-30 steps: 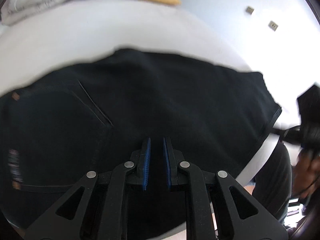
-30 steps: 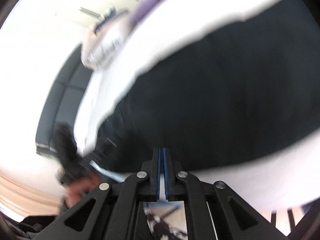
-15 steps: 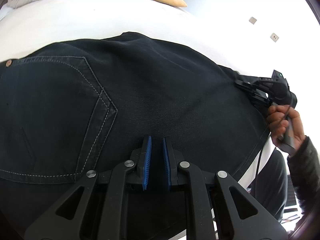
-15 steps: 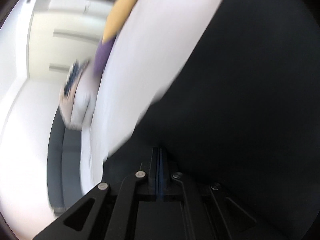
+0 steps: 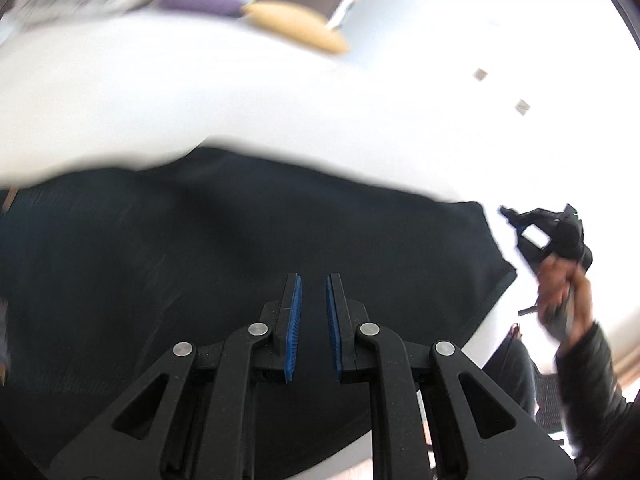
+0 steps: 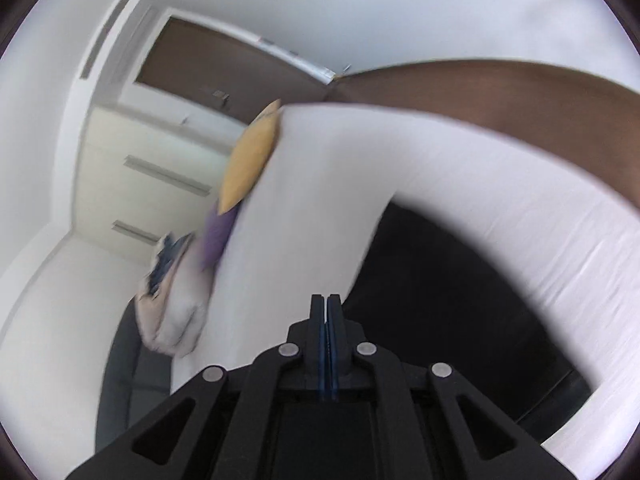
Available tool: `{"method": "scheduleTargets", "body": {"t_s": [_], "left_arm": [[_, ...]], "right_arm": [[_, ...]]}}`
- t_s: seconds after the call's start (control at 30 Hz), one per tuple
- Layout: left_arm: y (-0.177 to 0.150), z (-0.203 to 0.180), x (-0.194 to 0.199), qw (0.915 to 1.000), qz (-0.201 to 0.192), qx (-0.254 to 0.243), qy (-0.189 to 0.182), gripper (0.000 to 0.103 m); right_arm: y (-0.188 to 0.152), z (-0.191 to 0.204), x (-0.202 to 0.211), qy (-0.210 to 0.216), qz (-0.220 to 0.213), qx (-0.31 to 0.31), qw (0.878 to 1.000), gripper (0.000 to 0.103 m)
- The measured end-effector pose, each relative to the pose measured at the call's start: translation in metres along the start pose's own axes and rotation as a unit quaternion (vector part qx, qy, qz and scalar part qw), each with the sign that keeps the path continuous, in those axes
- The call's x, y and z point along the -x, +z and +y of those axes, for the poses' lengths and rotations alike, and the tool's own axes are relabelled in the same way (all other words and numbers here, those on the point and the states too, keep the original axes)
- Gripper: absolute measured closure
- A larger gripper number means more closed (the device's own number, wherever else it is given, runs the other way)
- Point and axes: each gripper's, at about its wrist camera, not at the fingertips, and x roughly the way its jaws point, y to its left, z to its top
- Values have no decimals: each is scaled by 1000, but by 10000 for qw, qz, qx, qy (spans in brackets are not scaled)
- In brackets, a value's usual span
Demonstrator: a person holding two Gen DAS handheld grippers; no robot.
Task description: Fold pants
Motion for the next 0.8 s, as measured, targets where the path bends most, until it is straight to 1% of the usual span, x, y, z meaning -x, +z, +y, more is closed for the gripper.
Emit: {"method": "scheduleTargets", "body": {"t_s": [0.07,0.1,0.13,0.17,0.2,0.23,0.27,0.3,0.37,0.4,0.43,0.47,0.57,0.67,0.73,0.77,0.8], "left_arm": [[10,-7,-22,9993,228,-43,-297,91],[13,-5,-41,9984,468,-18,-322,91],[13,-2,-52,9978,620,-48,-214,91],[12,6,-65,9964,841,-98,-60,91],[12,12,-68,9957,925,-77,-12,91],[11,23,-64,9962,874,31,-46,91],[10,34,-55,9969,780,127,-13,91],[9,50,-43,9973,680,240,161,91],[5,78,-25,9970,551,454,297,91],[4,103,-14,9963,443,650,346,91],[2,118,-5,9959,355,781,293,91],[1,137,6,9952,266,932,130,93],[-2,173,30,9942,149,1035,265,93],[-6,204,53,9932,41,1058,480,93],[-13,226,76,9909,-70,1153,689,93],[-15,233,86,9902,-144,1192,719,93],[-16,237,97,9876,-237,1218,963,93]], "right_arm": [[-42,10,-41,353,804,66,9961,98],[-61,16,-63,404,1137,79,9927,98],[-82,18,-83,327,1495,131,9881,98],[-105,15,-99,150,1852,227,9823,98],[-112,10,-110,-34,2045,271,9785,98],[-117,3,-116,-236,2111,314,9767,103],[-117,-3,-113,-117,2058,286,9781,103],[-112,-8,-109,-32,1922,274,9810,103],[-98,-17,-95,-167,1662,264,9856,103],[-92,-21,-87,-207,1524,201,9879,103],[-81,-27,-79,-273,1361,154,9902,103],[-75,-30,-70,-333,1188,123,9923,103],[-46,-50,-44,-503,605,-86,9969,103],[-19,-70,-10,-688,-11,-343,9970,103],[-5,-76,12,-979,-372,-424,9936,103],[0,-76,22,-1120,-501,-457,9914,103],[3,-72,30,-1269,-611,-473,9889,103]]}}
